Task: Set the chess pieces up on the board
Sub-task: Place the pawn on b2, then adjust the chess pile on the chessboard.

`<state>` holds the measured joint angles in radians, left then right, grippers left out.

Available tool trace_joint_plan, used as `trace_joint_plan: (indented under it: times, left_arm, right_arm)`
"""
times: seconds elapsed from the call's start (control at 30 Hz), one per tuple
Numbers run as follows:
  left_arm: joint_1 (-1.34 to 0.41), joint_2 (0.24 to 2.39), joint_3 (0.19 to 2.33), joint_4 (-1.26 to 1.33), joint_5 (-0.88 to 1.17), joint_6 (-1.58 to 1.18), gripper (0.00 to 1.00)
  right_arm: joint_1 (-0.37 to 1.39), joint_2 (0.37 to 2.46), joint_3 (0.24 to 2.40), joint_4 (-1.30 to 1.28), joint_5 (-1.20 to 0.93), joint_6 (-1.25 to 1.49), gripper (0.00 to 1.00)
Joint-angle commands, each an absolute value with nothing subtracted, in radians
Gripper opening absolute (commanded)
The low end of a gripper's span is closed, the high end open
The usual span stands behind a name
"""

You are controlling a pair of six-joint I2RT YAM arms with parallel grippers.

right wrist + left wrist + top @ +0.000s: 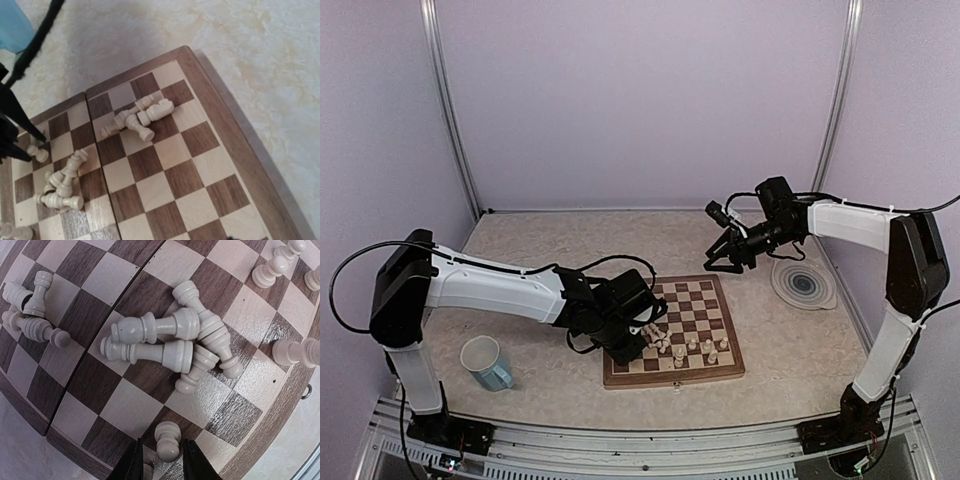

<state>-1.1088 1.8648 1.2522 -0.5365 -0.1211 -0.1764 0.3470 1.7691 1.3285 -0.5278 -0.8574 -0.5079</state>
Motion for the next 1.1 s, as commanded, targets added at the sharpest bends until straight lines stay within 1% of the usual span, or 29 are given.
trace_joint_plan:
  times: [0.0,0.17,0.43,0.7,0.83,1.07]
  left_arm:
    - [-1.118,1.874,1.288,-0.536,-0.134,-0.177,0.31]
    - [-1.116,1.833,1.288,-0.477,-0.111,-0.172,0.36]
    - [-1.066,1.763,1.290,-0.396,-0.072,-0.177,0.38]
    - [-0.953,1.627,1.141,-0.233,-0.006,-0.274,0.41]
    - [-0.923,1.565,1.075,-0.174,0.022,-0.319,0.41]
    - [-0.882,1.517,1.008,-0.121,0.041,-0.358,0.42]
  right_arm:
    - [0.353,1.784,1.328,-0.547,-0.879,-0.518,0.56]
    - [0.362,1.809,1.338,-0.568,-0.867,-0.555,0.55]
    - [0.454,1.873,1.374,-0.664,-0.788,-0.697,0.52]
    - [0.602,1.959,1.405,-0.730,-0.610,-0.892,0.55]
    - [0.655,1.990,1.412,-0.727,-0.556,-0.922,0.55]
    - [0.701,2.036,1.448,-0.746,-0.502,-0.960,0.56]
